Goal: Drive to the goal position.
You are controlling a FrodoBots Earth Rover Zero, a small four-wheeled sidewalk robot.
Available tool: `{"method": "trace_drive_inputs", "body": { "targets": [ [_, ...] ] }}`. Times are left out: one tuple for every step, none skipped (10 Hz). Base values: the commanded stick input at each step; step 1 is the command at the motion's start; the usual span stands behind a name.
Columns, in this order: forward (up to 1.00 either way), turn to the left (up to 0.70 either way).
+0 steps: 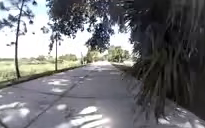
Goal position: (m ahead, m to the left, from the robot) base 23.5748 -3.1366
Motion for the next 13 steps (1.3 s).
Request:
{"method": "trace_drive_inputs", "body": {
  "targets": [
    [0.85,0.00],
    [0.85,0.00],
    [0.85,0.00],
    [0.85,0.00],
    [0.85,0.00],
    [0.85,0.00],
    [0.85,0.00],
    [0.85,0.00],
    [0.85,0.00],
    [0.85,0.00],
    [0.85,0.00],
    [0.85,0.00],
    [0.85,0.00]
  ]
}}
